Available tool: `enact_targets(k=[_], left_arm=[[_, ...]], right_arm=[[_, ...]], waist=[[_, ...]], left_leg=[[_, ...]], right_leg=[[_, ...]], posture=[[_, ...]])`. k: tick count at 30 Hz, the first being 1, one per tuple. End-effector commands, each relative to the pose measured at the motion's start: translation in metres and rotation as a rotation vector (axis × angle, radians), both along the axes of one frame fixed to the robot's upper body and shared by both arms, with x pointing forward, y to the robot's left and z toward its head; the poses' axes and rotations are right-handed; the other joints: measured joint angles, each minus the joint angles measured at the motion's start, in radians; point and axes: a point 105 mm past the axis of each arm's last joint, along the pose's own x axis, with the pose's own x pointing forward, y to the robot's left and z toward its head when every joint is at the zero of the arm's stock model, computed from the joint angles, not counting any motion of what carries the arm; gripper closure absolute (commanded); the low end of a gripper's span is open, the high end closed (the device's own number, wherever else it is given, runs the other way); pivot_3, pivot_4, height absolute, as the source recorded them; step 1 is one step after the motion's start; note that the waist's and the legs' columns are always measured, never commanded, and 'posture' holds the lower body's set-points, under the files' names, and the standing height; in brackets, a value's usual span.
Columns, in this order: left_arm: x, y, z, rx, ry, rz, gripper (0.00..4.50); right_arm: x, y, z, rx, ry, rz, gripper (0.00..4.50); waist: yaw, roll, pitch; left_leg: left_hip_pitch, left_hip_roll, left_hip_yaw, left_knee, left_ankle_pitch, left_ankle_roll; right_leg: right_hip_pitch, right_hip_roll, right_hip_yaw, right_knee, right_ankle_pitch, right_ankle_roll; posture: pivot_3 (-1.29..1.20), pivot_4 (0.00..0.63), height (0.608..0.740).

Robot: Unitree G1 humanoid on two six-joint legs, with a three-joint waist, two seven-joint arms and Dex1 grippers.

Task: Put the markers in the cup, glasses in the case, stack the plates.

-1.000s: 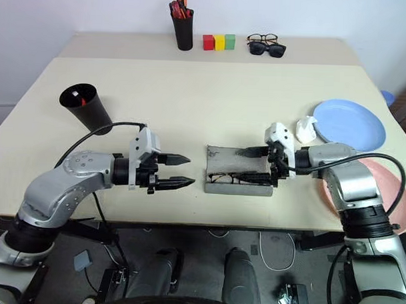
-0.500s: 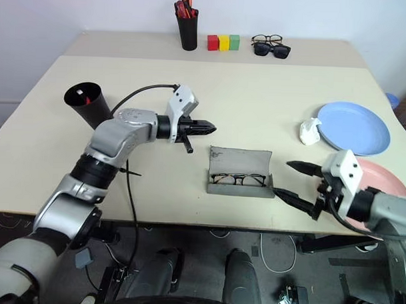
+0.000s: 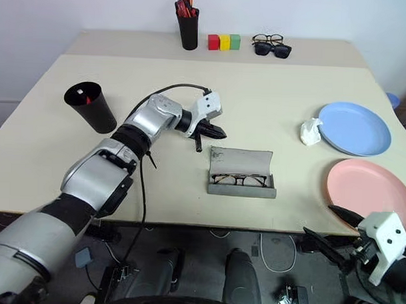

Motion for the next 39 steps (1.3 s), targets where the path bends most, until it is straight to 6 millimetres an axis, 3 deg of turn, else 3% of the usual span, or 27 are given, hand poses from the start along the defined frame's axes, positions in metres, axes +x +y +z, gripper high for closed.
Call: enact_targets(k=[1,7,12,19,24,29,33,39], left_arm=[[-0.009,-0.007,0.01,0.021,0.017,-0.097,4.47],[-0.029,0.001,0.004,0.097,0.163,-0.238,4.47],[-0.041,0.007,0.001,0.124,0.231,-0.32,4.47],[-0.066,0.007,-0.01,0.133,0.269,-0.406,4.47],[-0.079,0.008,-0.009,0.101,0.233,-0.426,4.47],[-0.075,-0.004,0.038,-0.19,0.02,-0.4,4.47],[-0.083,-0.012,0.065,-0.313,-0.096,-0.398,4.47],[-0.103,-0.01,0.059,-0.275,-0.025,-0.461,1.63]], right_arm=[[-0.003,0.002,0.014,0.019,-0.058,-0.013,0.5],[-0.005,0.006,0.022,0.077,-0.086,0.001,0.5],[-0.009,0.014,0.018,0.087,-0.049,0.064,0.5],[-0.001,0.013,0.013,0.092,-0.034,0.061,0.5],[0.012,0.0,0.009,0.094,-0.011,-0.029,0.5],[0.026,-0.017,0.012,0.086,-0.071,-0.128,0.5],[0.033,-0.036,-0.001,0.075,-0.061,-0.207,0.5],[0.04,-0.047,-0.022,0.096,0.002,-0.235,0.5]], waist=[[0.001,0.0,0.0],[0.0,0.0,0.0],[0.001,0.0,0.0],[-0.004,0.001,0.0],[-0.001,0.002,-0.001],[0.003,0.002,-0.001],[0.003,0.002,-0.001],[-0.003,0.004,-0.002]], left_leg=[[0.0,0.0,0.0,0.0,0.0,0.0],[0.0,0.0,0.0,0.0,0.0,0.0],[0.0,0.0,0.0,0.0,0.0,0.0],[0.001,0.001,-0.001,0.0,0.0,0.0],[0.001,0.001,-0.001,0.0,0.0,0.0],[0.001,0.001,-0.001,0.0,0.0,0.0],[0.001,0.0,-0.001,0.0,0.0,0.0],[0.002,0.0,-0.001,0.0,0.0,0.001]], right_leg=[[0.0,0.0,0.0,0.0,0.0,0.0],[0.0,0.0,0.0,0.0,0.0,0.0],[0.0,0.0,0.0,0.001,0.0,0.0],[0.001,0.0,0.0,0.002,0.0,0.0],[0.001,0.0,0.0,0.002,-0.001,-0.003],[0.0,0.0,0.0,0.002,-0.001,-0.004],[0.001,0.0,0.0,0.002,-0.001,-0.003],[0.001,0.0,0.0,0.002,-0.001,-0.003]], posture=[[0.0,0.15,0.74],[0.0,0.15,0.74],[0.0,0.15,0.74],[0.0,0.15,0.74],[0.0,0.15,0.74],[0.0,0.15,0.74],[0.0,0.15,0.74],[0.0,0.15,0.74]])
